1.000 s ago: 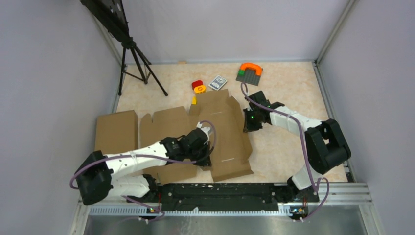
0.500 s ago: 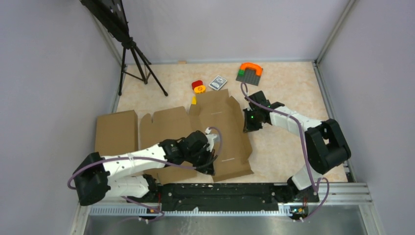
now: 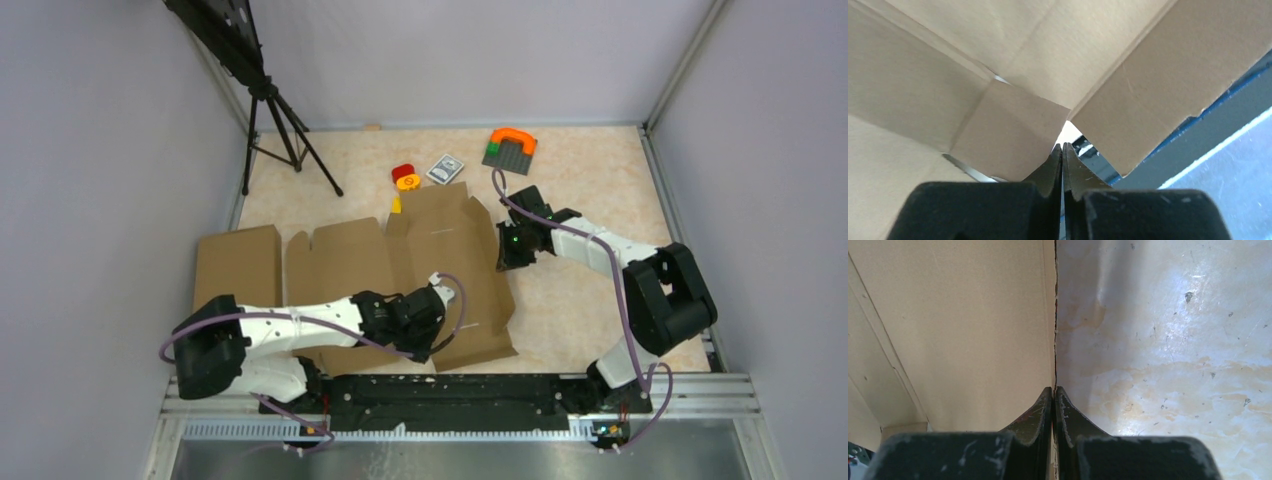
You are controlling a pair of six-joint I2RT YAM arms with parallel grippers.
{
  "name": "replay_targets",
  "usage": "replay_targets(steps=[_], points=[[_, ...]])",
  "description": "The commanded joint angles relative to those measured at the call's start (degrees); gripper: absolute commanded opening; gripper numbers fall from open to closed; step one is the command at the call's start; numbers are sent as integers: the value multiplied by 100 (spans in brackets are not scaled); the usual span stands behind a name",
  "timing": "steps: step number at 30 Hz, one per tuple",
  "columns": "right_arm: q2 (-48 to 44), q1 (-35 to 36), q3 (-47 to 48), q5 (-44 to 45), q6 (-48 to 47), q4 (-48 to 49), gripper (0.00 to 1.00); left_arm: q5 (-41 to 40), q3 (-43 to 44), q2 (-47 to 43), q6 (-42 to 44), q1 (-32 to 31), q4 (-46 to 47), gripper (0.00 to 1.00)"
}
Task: Fold the paper box
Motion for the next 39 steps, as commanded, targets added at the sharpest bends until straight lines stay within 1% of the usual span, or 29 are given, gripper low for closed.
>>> replay_targets(steps=[1,5,9,13,16,20,26,28,31,34,37,39], points=[[-98,-8,-55,-32,13,52,3,-994,138,-339,-117,-23,166,0],[-98,-13,-18,-60,-14,26,3,-1248,17,-465,-197,51,141,0],[-92,-12,15,-72,-21,14,3,-1103,-142,-507,-235,296,243,0],[-54,-2,52,-89,-42,-3,3,-494,-432,-496,-374,778,645,0],[-47,-8,66,-92,-63,-20,3,-244,-615,-385,-493,986,783,0],[-40,-6,79,-89,-87,-57,3,-113,-780,-230,-653,1209,964,0],[-32,-6,41,-89,-101,-73,3,610,-1365,-24,-1036,1599,1838,0],[-25,-6,18,-89,-99,-52,3,735,-1425,35,-1097,1691,1935,0],[-23,-2,-1,-106,-89,-32,3,1133,-1466,192,-1123,1898,2083,0],[-23,-6,-13,-124,-94,-22,3,1453,-1437,389,-1094,2067,2057,0],[-32,-6,-30,-124,-88,-16,3,1522,-1479,295,-1164,2174,2096,0],[-32,-6,-55,-167,-79,15,3,1698,-1647,221,-1269,2374,2300,0]])
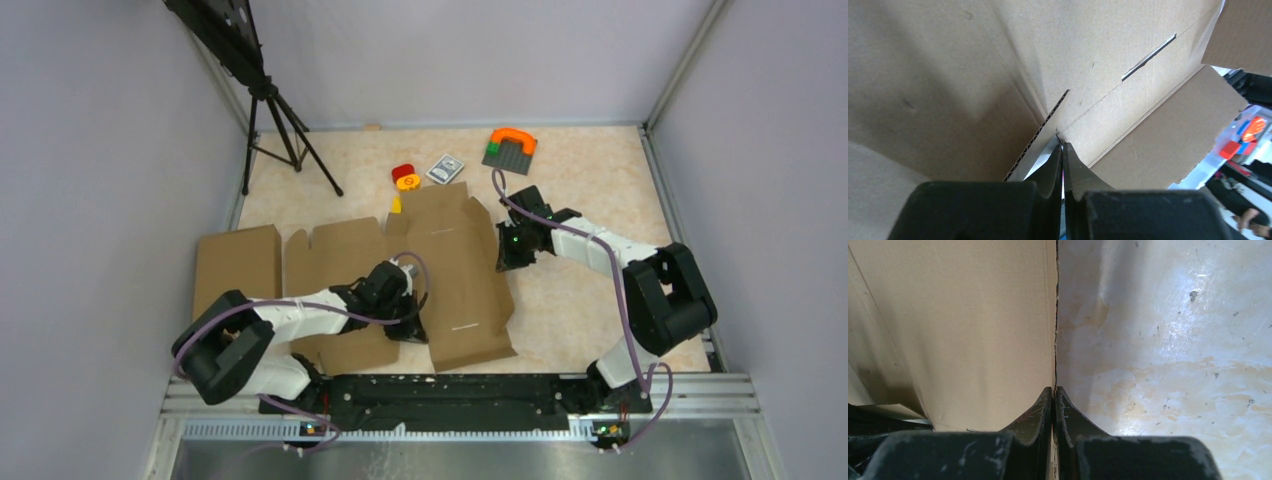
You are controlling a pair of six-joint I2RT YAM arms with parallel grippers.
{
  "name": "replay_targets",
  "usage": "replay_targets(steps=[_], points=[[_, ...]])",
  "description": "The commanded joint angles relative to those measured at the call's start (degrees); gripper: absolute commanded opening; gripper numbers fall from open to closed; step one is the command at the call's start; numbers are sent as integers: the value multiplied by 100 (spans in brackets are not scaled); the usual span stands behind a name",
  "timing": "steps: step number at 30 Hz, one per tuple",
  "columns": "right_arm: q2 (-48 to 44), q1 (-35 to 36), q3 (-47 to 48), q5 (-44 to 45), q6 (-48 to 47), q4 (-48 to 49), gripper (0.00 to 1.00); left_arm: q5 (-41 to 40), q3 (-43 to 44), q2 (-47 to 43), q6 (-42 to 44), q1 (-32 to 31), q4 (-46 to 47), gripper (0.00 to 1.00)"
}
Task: Fold the paper box
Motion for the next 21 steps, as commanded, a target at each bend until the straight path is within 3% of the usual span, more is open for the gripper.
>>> replay_targets(steps=[1,4,12,17,21], points=[[-32,1,-57,-128,-51,34,3,275,-402,27,-121,373,165,0],[-34,9,-61,-152,-44,55,3,487,-525,189,-124,682,252,0],[-6,19,-42,-134,-55,73,3,878,-371,261,-87,715,372,0],[-42,-21,-115,-13,176,199,2,711,313,-642,347,825,-864,0],[-106,-202,-168,101,335,221,0,616,848,-1360,772,1477,-1822,0]])
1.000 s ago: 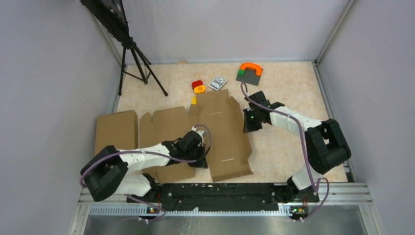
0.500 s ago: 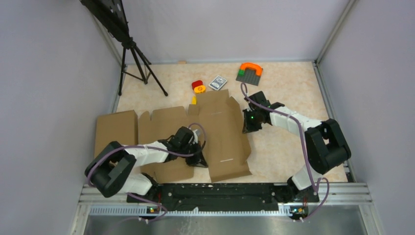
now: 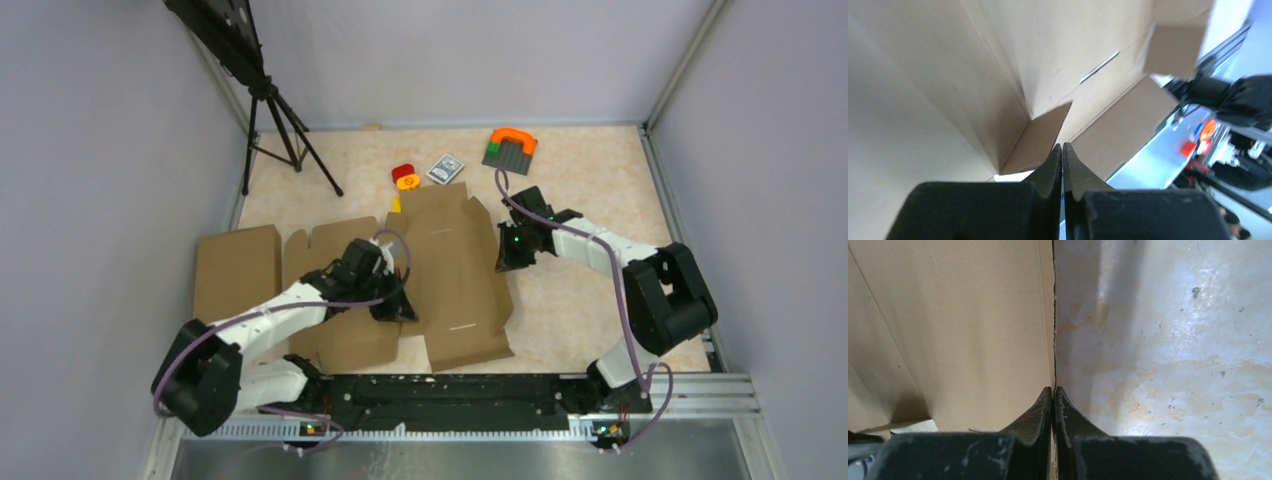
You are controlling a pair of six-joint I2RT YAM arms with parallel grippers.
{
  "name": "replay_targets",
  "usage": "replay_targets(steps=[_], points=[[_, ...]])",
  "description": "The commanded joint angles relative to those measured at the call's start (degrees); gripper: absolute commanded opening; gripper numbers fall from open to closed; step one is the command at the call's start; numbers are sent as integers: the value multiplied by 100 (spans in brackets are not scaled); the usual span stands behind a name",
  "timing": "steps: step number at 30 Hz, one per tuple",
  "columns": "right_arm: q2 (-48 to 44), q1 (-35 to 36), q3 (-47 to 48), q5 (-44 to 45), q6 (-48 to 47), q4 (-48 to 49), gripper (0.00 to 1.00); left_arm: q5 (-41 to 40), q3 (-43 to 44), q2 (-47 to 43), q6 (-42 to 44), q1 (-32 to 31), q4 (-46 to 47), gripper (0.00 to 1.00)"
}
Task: Fold the paper box
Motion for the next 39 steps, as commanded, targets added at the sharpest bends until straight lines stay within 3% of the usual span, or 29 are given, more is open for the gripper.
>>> replay_targets(steps=[1,6,9,11,17,21,26,32,39], points=[[-120,-200,-107,222,160,100,0,-226,748,-814,678,764,-1209,5],[-310,-543,-259,290,138,19,0,-626,1071,-1358,1110,1810,-1939,49],[-517,-714,-372,403,139,-58,0,-512,1065,-1533,1308,2606,-2115,69],[-663,-770,-442,518,116,-112,0,-375,1053,-1605,1327,3028,-2041,80],[-976,-927,-570,679,66,-206,0,-598,1139,-1538,1343,4480,-1996,97],[-911,-933,-549,496,-32,-191,5,-486,1114,-1232,1243,5122,-1446,99],[-782,-932,-428,325,-104,-213,9,-1156,1343,-624,1258,5137,-954,99],[-789,-929,-337,25,-165,-299,11,-1363,1256,33,1394,5137,-526,98],[-675,-931,-362,-149,-199,-224,13,4,1229,925,1542,5137,-315,89]])
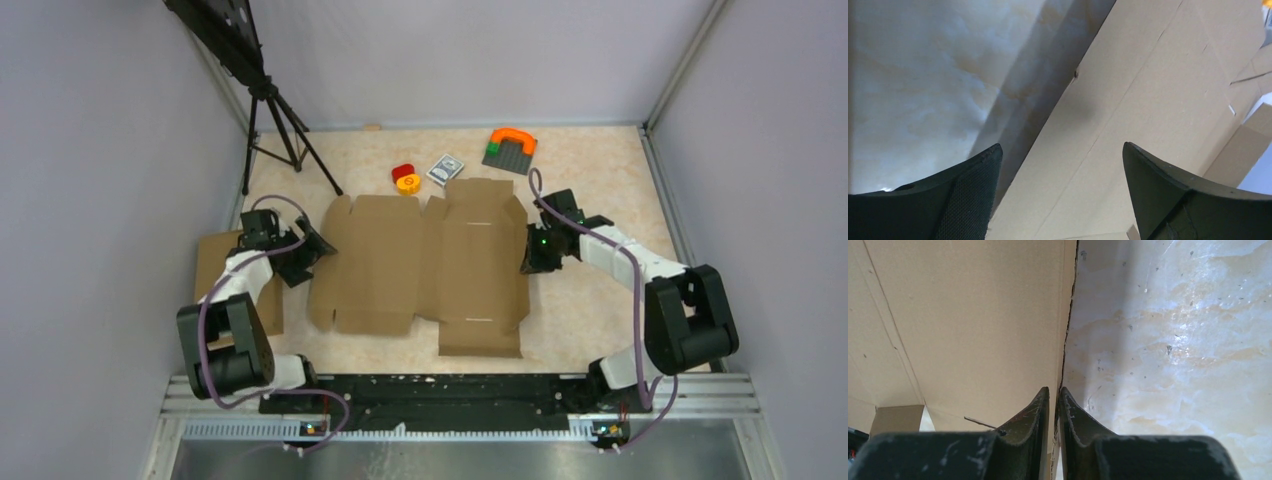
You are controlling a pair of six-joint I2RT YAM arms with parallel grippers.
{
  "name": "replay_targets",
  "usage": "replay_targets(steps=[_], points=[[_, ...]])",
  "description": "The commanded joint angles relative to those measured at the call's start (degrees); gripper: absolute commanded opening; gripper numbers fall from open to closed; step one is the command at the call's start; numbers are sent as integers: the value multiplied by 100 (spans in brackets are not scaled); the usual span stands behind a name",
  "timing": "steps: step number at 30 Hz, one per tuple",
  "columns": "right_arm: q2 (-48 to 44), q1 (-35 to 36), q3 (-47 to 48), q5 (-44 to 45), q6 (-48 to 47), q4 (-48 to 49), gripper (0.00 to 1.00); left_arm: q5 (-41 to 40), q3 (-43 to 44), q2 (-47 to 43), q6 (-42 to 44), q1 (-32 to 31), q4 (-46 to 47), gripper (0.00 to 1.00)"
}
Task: Fold the paper box
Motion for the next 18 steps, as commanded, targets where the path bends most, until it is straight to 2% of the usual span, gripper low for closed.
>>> replay_targets(steps=[1,3,5,9,11,16,18], points=[[116,-42,188,-242,-80,105,13,868,46,441,139,29,361,88],[118,-34,165,-273,-80,129,13,1184,-80,503,87,29,564,85],[118,-41,146,-294,-81,135,14,1498,-107,596,63,29,673,77],[143,-35,141,-360,-115,133,18,2304,-247,522,-92,29,1059,48],[154,-40,149,-380,-129,116,19,2533,-319,391,-207,24,1213,38],[228,-33,203,-335,-149,93,21,2913,-371,151,-136,-47,1063,25],[244,-35,242,-283,-148,64,24,3032,-379,59,-62,-124,971,22]])
